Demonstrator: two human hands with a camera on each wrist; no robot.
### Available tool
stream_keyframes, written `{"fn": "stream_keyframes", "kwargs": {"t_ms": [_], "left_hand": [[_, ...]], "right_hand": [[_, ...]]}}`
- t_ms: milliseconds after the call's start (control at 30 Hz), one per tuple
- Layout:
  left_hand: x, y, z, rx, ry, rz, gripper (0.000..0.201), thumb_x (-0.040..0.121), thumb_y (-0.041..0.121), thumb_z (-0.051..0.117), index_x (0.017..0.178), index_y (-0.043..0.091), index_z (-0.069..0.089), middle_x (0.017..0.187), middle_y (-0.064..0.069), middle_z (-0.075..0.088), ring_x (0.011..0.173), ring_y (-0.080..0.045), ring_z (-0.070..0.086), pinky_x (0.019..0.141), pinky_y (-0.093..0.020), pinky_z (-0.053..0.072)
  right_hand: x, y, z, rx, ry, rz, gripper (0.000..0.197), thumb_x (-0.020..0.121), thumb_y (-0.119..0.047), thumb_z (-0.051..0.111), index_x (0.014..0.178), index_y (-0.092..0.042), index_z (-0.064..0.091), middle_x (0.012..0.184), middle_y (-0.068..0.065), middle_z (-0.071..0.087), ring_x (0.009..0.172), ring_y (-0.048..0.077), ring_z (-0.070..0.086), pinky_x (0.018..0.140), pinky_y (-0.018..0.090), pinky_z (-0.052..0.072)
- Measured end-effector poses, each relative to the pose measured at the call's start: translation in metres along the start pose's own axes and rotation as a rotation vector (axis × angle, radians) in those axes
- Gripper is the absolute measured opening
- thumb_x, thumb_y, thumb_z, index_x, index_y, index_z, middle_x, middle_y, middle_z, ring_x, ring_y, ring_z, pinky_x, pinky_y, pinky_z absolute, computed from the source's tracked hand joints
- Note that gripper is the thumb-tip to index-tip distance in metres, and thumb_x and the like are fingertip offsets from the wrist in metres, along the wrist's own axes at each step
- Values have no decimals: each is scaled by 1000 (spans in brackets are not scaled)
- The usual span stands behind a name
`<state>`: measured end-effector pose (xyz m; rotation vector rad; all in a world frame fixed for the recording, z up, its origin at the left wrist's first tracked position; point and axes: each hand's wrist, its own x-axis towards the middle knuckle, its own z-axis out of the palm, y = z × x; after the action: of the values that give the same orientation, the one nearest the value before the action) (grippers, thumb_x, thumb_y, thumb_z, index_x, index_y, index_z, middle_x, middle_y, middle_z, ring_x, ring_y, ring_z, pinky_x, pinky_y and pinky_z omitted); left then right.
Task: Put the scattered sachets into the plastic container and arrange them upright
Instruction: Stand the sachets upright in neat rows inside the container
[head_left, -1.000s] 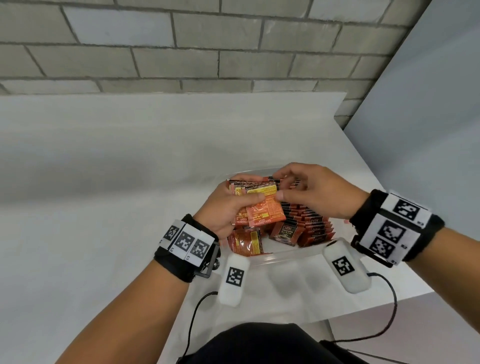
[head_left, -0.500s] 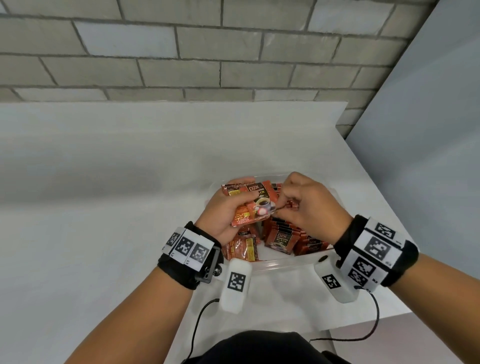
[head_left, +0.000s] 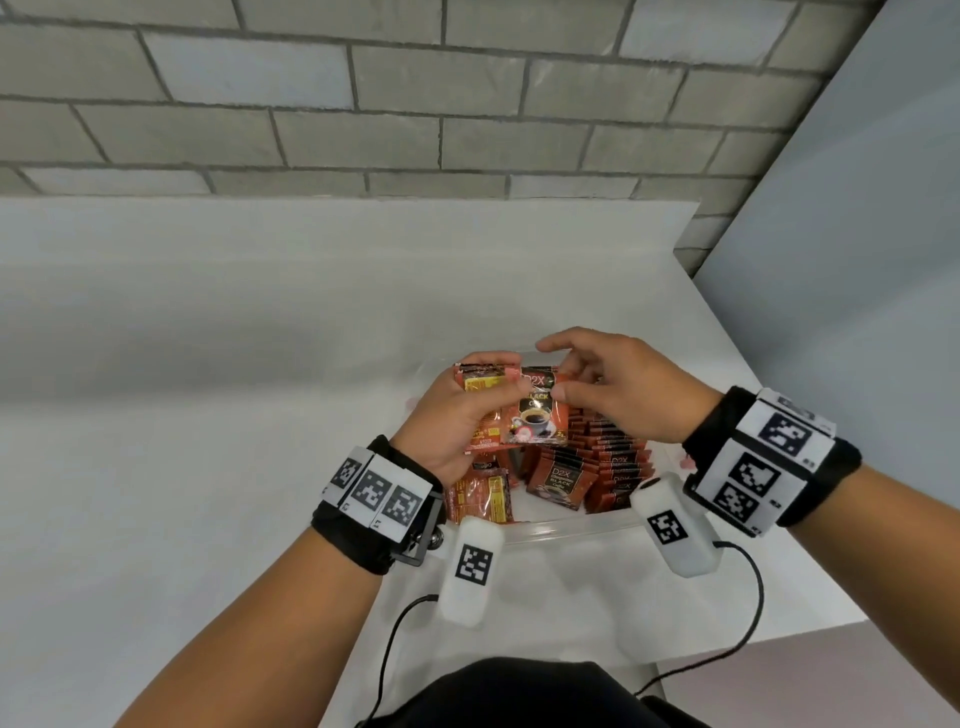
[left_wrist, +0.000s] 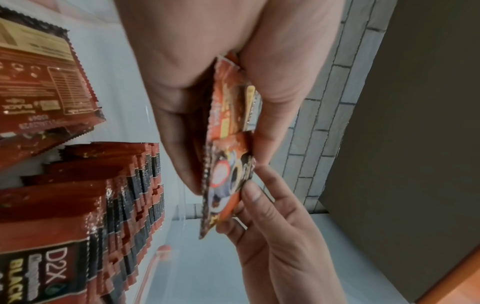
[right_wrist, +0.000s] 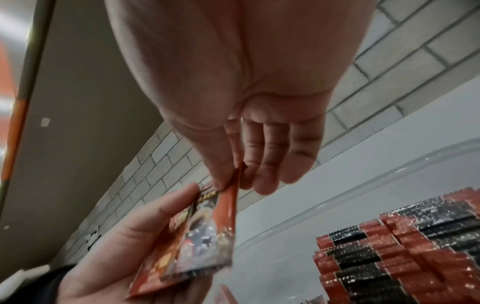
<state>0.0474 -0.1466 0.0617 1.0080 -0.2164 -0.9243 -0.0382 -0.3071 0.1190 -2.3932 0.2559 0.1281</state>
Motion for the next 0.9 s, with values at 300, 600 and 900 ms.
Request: {"fn": "stream_keyframes", "kwargs": {"t_ms": [300, 600, 900], "left_hand": [[6, 6, -22, -98, 100, -37, 29, 79, 17, 67, 106, 11, 58, 78, -10, 64, 61, -23, 64, 63, -36, 56], [6, 5, -20, -80, 64, -55, 36, 74, 19, 68, 108, 10, 59, 77, -9, 65, 64, -24, 64, 64, -36, 55], [5, 6, -26, -71, 76, -49, 41, 72, 19, 69, 110, 10, 59, 77, -8, 66, 64, -23, 65, 65, -37, 56]], "right_hand": [[-20, 16, 14, -333, -313, 122, 19, 86, -18, 66, 82, -29, 51, 76, -12, 55, 74, 9, 55, 69, 26, 34], [-12, 24, 29, -578, -332, 143, 28, 83, -27, 70, 65, -24, 48, 70, -10, 51, 60, 6, 44, 52, 19, 29], [-3, 12, 27, -705, -522, 133, 15, 96, -31, 52, 88, -18, 55, 80, -3, 59, 74, 17, 55, 68, 30, 47]]}}
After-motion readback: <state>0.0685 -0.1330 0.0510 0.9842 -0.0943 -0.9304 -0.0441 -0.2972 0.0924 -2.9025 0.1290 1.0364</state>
